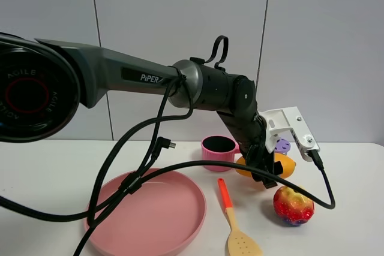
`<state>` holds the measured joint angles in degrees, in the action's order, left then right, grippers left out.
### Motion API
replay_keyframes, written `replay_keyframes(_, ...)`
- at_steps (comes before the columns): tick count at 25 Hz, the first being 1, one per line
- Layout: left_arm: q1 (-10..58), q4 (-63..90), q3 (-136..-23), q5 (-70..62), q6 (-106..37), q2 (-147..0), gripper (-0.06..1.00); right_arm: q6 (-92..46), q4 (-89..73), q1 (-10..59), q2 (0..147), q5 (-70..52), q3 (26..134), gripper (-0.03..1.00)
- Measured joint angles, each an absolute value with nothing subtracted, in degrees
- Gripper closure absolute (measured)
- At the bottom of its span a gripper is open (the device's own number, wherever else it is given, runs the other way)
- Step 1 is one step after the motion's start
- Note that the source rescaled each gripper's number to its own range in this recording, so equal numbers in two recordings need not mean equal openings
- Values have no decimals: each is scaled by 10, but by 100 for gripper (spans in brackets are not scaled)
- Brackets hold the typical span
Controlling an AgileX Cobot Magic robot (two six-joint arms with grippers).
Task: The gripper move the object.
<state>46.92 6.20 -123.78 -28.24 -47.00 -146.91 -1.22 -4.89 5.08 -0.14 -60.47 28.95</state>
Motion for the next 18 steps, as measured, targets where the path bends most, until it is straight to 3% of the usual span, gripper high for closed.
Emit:
replay_keyframes(3,469,62,-1238,-282,-470,-1469,59,-12,-49,51,-1,-605,290,-3)
replay_keyframes(10,469,62,-1238,-293,-452,-1465,28,-12,-49,51,-1,-605,290,-3)
replay_keyframes(18,463,41,-1238,-425,-329,-1349,26,-12,-49,51,-1,-605,290,-3)
